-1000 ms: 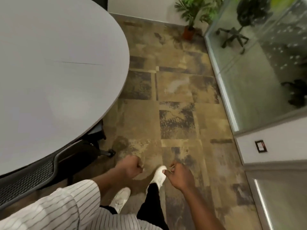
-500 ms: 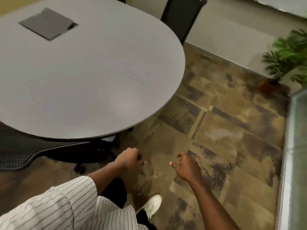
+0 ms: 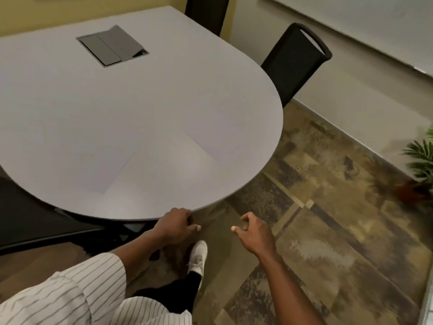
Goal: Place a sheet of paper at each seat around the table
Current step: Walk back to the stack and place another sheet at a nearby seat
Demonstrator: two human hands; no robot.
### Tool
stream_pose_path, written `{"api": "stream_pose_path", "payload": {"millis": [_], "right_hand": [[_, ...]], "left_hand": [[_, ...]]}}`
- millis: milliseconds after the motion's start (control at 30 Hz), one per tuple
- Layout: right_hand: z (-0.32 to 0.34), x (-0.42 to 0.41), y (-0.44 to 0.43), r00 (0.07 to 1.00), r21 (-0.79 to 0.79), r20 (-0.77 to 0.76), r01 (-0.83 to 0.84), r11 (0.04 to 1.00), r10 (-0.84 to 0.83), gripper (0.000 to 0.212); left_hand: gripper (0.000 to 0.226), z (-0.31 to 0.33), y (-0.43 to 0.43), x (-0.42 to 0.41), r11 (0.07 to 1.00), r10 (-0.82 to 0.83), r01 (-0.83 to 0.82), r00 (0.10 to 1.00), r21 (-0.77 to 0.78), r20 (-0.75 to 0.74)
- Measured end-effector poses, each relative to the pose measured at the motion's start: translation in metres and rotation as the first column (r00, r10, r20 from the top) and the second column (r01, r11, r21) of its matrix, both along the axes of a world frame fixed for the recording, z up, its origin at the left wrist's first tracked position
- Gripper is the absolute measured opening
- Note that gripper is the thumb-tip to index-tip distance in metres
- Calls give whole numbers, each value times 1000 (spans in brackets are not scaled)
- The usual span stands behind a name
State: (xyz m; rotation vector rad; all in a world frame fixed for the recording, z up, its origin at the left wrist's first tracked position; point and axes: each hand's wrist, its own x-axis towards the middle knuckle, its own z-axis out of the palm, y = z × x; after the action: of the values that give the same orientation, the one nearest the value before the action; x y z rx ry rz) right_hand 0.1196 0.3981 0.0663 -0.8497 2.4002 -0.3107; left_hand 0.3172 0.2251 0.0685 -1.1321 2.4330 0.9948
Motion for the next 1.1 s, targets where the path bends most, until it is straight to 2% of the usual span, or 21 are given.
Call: {"api": "stream_pose_path", "payload": {"millis": [333, 467, 667, 833, 967, 1100], "right_hand": [[8, -119, -114, 995, 1, 50, -85, 996, 84, 45], [11, -163, -154, 988, -2, 94, -123, 992, 122, 48], [8, -228, -211, 972, 23, 64, -227, 974, 225, 48], [-8, -287, -264, 931, 64, 57, -365, 929, 362, 50], [-17, -331, -300, 863, 90, 86, -504, 859, 497, 49], [-24, -369, -334, 807, 85, 91, -590, 803, 584, 47]], "left_hand": [[34, -6, -87, -111, 991, 112, -110, 994, 70, -15], [34, -9, -113, -140, 973, 210, -209, 978, 102, -1], [32, -25, -139, -176, 919, 370, -372, 928, 134, 41], [31, -40, -158, -217, 814, 558, -562, 827, 145, 73], [31, -45, -164, -256, 666, 725, -728, 683, 164, 90], [28, -48, -165, -290, 540, 823, -832, 554, 130, 124]]}}
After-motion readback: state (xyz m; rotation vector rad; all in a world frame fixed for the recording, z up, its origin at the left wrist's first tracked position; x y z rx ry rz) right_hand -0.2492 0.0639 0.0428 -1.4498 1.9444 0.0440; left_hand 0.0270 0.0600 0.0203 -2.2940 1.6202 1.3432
